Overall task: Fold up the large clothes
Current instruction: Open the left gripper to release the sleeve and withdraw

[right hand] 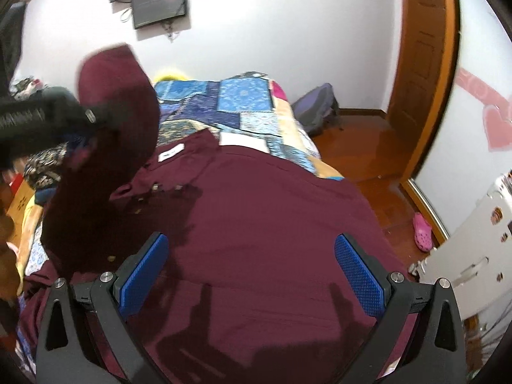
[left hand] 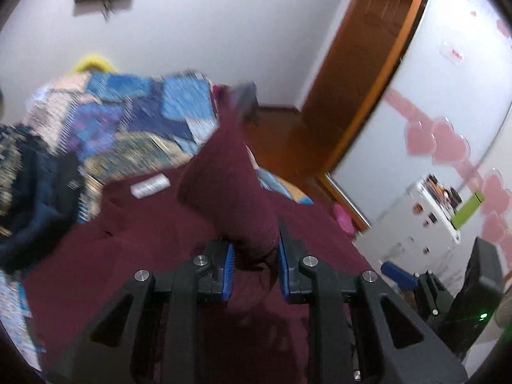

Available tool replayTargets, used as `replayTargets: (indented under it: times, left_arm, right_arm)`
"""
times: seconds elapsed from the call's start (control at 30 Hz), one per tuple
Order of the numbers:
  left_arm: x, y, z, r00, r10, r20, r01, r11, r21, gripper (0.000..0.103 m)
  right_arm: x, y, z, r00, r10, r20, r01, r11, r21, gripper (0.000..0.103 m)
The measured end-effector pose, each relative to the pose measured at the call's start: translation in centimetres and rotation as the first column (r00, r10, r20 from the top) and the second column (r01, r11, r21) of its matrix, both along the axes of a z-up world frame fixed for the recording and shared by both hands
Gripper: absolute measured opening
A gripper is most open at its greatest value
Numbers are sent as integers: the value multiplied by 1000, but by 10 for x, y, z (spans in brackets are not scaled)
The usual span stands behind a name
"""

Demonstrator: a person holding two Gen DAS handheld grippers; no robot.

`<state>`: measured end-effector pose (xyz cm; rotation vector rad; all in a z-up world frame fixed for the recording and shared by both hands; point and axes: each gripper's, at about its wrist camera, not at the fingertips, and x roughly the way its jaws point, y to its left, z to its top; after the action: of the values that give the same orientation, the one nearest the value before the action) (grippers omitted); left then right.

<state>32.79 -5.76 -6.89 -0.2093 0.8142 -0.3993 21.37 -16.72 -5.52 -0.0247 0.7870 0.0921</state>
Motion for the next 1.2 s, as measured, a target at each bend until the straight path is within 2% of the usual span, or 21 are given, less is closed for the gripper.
replayTargets:
  times: [0.23,0.3,0.37,0.4,0.47,0.57,0.63,0.7,0.8,0.93,1.07,1.2]
  left_arm:
    - [2,-38,-49,984,-75,-160,81,996,35,22]
    - [-1,-43,-55,979,-83,-188,96,994,61,28]
    - [-4,-48,-58,973,-101,-207,118,990,72,30]
    - [-7,-49,-57,972,-107,-208,125,989,73,39]
    - [-10,-48,-52,973,-121,-199,133,990,51,52]
    - [-20,-42,-34,983,-113,-144,121,992,47,57]
    - [-28,-36,-19,995,-72,-75,80,991,103,58]
    - [-36,-29,-6,999,-48,-1,48,986,157,65]
    - [-44,-10,10,998,-25,60,14,985,172,72]
    - [-50,31,23,996,26,85,-41,982,183,73]
    - [-60,92,27,988,125,89,-140,970,198,84]
    - [-73,152,21,967,239,88,-254,932,258,84]
  right_arm:
    - [2,-32,-6,997,-76,-34,76,997,6,103]
    - [2,-38,-7,995,-89,-44,90,996,18,103]
    - [1,-43,-7,994,-98,-53,100,994,41,103]
    - [1,-45,-7,993,-100,-59,104,993,62,103]
    - [1,-48,-6,992,-105,-66,111,989,95,103]
    - [-1,-50,-4,992,-101,-71,111,982,154,103]
    - [-2,-48,-2,994,-90,-63,100,980,175,103]
    - [-2,-43,0,995,-75,-63,86,978,188,103]
    - [3,-37,-3,995,-46,-87,63,975,214,103]
    - [11,-35,-17,989,-13,-149,57,956,289,103]
    - [19,-31,-35,977,14,-213,61,939,339,103]
    - [28,-31,-51,958,26,-284,88,919,384,98]
